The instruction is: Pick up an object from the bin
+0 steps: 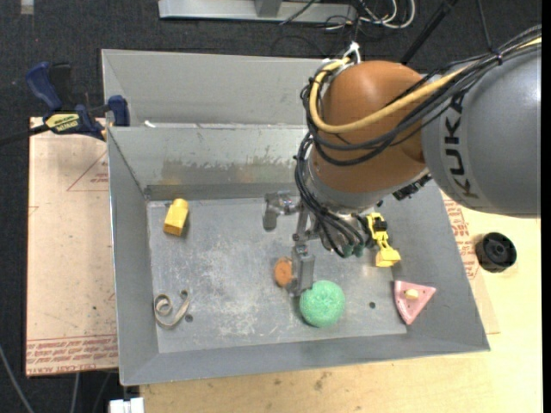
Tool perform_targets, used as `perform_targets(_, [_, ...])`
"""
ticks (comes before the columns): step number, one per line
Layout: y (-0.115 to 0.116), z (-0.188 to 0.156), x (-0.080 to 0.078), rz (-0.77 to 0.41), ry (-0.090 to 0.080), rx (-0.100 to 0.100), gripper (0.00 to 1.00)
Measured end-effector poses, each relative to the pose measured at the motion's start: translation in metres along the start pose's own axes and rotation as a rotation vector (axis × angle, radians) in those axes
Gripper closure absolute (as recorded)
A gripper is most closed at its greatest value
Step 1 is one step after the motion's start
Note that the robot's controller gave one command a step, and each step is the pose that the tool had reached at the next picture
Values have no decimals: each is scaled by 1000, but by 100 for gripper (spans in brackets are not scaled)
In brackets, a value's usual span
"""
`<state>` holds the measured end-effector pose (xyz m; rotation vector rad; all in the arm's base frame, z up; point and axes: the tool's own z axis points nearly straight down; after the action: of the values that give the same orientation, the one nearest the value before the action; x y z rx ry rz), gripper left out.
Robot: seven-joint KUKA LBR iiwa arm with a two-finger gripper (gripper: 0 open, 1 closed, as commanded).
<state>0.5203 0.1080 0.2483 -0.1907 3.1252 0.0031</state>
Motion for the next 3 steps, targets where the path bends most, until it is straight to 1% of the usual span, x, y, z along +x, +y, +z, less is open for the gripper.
perform_targets(1, [-26,37,3,-179,11,-1,0])
perform_targets(2, [-43,62,9,-212,9,0,0])
perform_targets(3, [-50,82,14,-305,9,-1,0])
